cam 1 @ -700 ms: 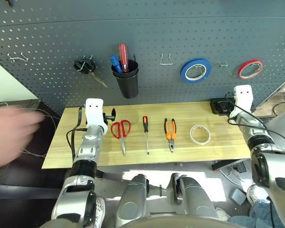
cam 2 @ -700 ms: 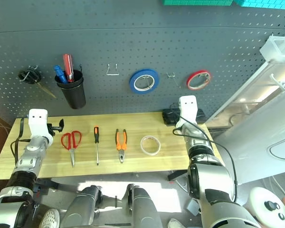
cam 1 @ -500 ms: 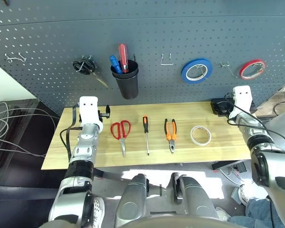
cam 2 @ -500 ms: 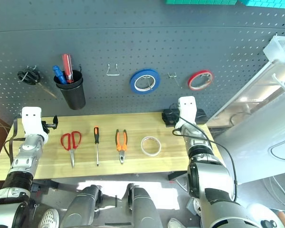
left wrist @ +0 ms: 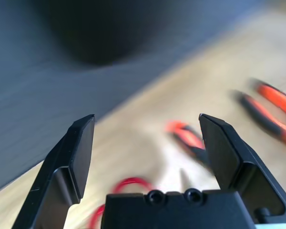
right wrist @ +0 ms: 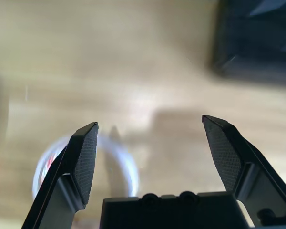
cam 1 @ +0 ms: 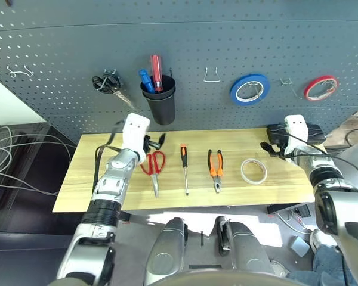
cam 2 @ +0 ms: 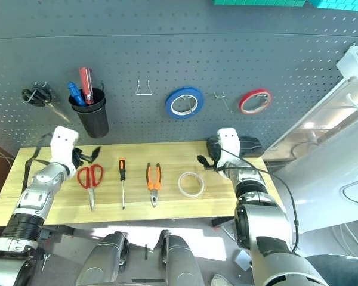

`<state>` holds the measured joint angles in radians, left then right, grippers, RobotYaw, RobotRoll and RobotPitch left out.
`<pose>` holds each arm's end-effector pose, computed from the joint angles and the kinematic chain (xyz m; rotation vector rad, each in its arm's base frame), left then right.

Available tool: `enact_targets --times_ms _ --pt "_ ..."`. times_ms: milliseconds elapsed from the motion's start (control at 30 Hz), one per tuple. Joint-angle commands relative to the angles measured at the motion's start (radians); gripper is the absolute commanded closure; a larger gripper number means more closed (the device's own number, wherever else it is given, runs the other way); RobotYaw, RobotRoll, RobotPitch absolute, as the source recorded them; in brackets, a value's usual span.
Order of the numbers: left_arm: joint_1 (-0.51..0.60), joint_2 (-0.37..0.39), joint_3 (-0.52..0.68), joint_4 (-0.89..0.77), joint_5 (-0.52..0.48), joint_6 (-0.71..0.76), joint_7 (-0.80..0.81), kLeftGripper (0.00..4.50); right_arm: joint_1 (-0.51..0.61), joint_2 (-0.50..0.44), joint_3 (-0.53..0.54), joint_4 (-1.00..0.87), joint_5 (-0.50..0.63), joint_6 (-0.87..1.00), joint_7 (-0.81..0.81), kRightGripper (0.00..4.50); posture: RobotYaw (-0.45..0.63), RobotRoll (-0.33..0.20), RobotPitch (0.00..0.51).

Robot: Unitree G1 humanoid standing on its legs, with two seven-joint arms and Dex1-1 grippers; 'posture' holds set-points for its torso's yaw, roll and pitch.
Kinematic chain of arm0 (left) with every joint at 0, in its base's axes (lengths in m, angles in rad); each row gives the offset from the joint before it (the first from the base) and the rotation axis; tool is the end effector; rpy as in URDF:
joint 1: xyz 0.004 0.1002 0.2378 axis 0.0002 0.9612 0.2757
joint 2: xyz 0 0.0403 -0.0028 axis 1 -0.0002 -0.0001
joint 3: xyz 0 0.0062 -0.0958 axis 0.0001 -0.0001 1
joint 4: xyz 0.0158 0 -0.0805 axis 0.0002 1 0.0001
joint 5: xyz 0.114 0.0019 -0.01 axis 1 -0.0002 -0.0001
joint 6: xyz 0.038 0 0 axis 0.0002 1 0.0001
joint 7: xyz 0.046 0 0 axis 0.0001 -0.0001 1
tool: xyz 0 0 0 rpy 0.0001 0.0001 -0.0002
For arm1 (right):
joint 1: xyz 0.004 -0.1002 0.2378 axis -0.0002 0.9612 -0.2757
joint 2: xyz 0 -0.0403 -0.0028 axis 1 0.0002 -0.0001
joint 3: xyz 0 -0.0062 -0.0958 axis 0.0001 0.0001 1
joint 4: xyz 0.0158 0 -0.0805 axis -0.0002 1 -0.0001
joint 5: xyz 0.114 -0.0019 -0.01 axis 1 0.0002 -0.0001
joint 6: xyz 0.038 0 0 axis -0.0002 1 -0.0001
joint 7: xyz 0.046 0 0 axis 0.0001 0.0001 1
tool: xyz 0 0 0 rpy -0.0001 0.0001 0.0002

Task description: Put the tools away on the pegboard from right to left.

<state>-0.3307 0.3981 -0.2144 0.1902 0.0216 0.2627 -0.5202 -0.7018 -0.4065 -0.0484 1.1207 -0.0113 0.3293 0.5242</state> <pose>0.2751 0.1774 0.0804 0.4424 0.2787 -0.6386 0.3043 -0.2570 0.0394 -0.0988 0.7734 0.2568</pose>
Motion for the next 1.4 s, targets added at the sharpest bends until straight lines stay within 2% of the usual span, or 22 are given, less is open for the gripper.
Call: enact_targets --times_ms 33,367,400,467,533,733,833,1000,1100,1167,1267,1400 --pt "-0.003 0.007 -0.082 -0.032 0.038 0.024 -0.079 0.04 0.027 0.002 0.038 -0.046 -0.022 0.084 0.017 0.00 0.10 0.000 0.175" --pt "-0.054 -0.021 -0.202 0.024 0.133 0.032 -0.140 0.04 0.035 0.041 0.087 0.017 -0.066 0.126 -0.069 0.00 0.14 0.000 0.209" --pt "-0.055 -0.026 -0.205 0.029 0.136 0.034 -0.139 0.01 0.032 0.047 0.085 0.027 -0.065 0.122 -0.079 0.19 0.14 0.000 0.211" --pt "-0.054 -0.032 -0.207 0.031 0.142 0.036 -0.138 0.00 0.030 0.056 0.080 0.042 -0.062 0.120 -0.093 0.64 0.13 0.000 0.215" --pt "-0.051 -0.036 -0.209 0.030 0.147 0.037 -0.139 0.00 0.030 0.062 0.078 0.054 -0.060 0.116 -0.102 1.27 0.13 0.000 0.217" --pt "-0.036 -0.030 -0.199 0.026 0.153 0.027 -0.143 0.00 0.041 0.051 0.066 0.053 -0.053 0.099 -0.124 3.51 0.11 0.000 0.211" --pt "-0.038 -0.027 -0.177 0.019 0.149 -0.006 -0.128 0.00 0.079 0.017 0.052 -0.060 -0.039 0.090 -0.114 4.46 0.09 0.000 0.204" --pt "-0.035 -0.058 -0.103 0.001 0.084 -0.074 -0.108 0.00 0.268 -0.031 0.029 -0.501 -0.004 0.159 -0.089 4.46 0.06 0.000 0.192" --pt "-0.037 -0.083 -0.052 -0.032 0.017 -0.145 -0.125 0.00 0.416 -0.065 -0.011 -0.793 -0.009 -0.020 -0.116 4.46 0.05 0.000 0.187" --pt "-0.039 -0.107 -0.022 -0.045 -0.030 -0.152 -0.129 0.00 0.484 -0.084 -0.031 -0.914 -0.014 -0.129 -0.128 4.46 0.04 0.000 0.184" --pt "-0.037 -0.148 0.002 -0.073 -0.103 -0.113 -0.150 0.00 0.573 -0.112 -0.075 -1.023 -0.031 -0.267 -0.164 4.46 0.01 0.000 0.178" --pt "-0.030 -0.189 -0.004 -0.124 -0.193 -0.037 -0.204 0.00 0.621 -0.150 -0.149 -1.052 -0.058 -0.431 -0.242 4.46 -0.01 0.000 0.174"
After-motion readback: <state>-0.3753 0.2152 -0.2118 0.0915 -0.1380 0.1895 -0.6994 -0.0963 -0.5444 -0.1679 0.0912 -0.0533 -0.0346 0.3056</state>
